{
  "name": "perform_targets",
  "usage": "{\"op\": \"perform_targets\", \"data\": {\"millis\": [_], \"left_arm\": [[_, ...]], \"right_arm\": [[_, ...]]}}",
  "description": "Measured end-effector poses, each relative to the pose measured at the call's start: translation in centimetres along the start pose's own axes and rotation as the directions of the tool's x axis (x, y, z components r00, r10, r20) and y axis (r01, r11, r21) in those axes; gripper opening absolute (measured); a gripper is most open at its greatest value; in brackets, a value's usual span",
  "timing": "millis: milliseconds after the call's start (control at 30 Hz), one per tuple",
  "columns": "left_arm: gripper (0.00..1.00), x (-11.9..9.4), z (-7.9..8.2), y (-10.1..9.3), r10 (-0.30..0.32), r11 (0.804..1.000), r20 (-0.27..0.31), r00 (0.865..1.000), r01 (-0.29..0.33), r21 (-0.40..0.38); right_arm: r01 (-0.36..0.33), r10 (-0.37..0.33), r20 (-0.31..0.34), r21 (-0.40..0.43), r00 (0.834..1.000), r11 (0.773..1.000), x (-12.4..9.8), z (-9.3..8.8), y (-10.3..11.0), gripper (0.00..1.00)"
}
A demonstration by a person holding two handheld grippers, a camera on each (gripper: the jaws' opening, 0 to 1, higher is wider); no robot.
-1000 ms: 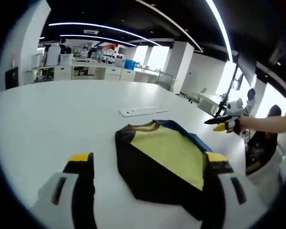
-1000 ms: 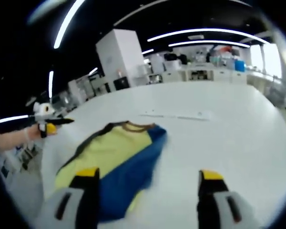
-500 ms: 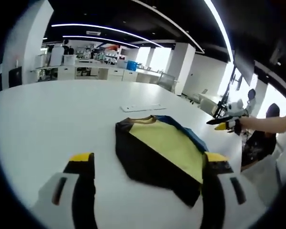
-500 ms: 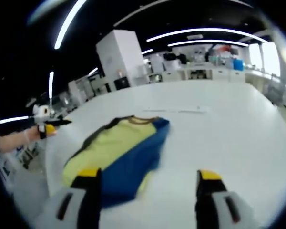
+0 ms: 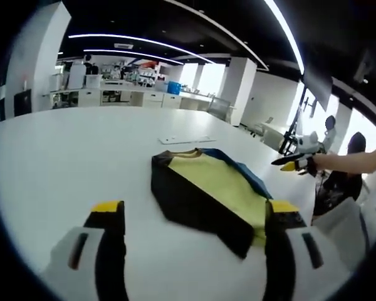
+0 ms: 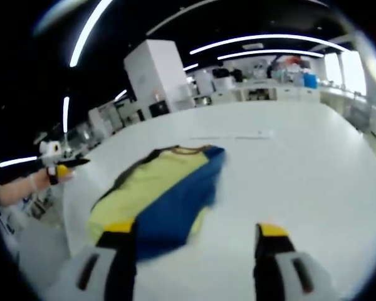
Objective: Fold the garment on the visible template until the final outline fits inside the template.
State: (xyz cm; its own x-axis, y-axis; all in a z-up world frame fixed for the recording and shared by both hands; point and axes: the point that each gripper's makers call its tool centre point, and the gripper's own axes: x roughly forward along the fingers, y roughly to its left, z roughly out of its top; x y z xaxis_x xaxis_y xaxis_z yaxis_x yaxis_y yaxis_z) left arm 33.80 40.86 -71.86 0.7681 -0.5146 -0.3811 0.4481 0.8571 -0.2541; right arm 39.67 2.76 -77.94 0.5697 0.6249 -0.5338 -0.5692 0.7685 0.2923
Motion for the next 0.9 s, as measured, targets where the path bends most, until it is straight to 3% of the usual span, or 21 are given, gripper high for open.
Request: {"op": "perform_targets", "data": {"millis": [267,700,900], "left_arm": [[0.89,-0.8,-0.3,-1.2,0.002,1.000,0.013,1.000,-0.001,-0.009],[0.88,-1.1,-0.2,-1.0,0.000,1.000,0.021,1.000,0.000,-0.026],[0.88,-1.1,-0.5,-0.9,0.000,0.999,0.019,1.000,0.000,-0.032]], "right_arm": [[-0.017,0.017,-0.022,0.012,1.000,1.000,0.5,-1.1,0.5,0.71],[-0.068,0.070,-0.064,0.034,0.995,0.997,1.9,-2.5,2.3,0.53],[-0.075,0.080,-0.105,0.051,0.991,0.996,3.2,-4.0,2.7,0.44]]}}
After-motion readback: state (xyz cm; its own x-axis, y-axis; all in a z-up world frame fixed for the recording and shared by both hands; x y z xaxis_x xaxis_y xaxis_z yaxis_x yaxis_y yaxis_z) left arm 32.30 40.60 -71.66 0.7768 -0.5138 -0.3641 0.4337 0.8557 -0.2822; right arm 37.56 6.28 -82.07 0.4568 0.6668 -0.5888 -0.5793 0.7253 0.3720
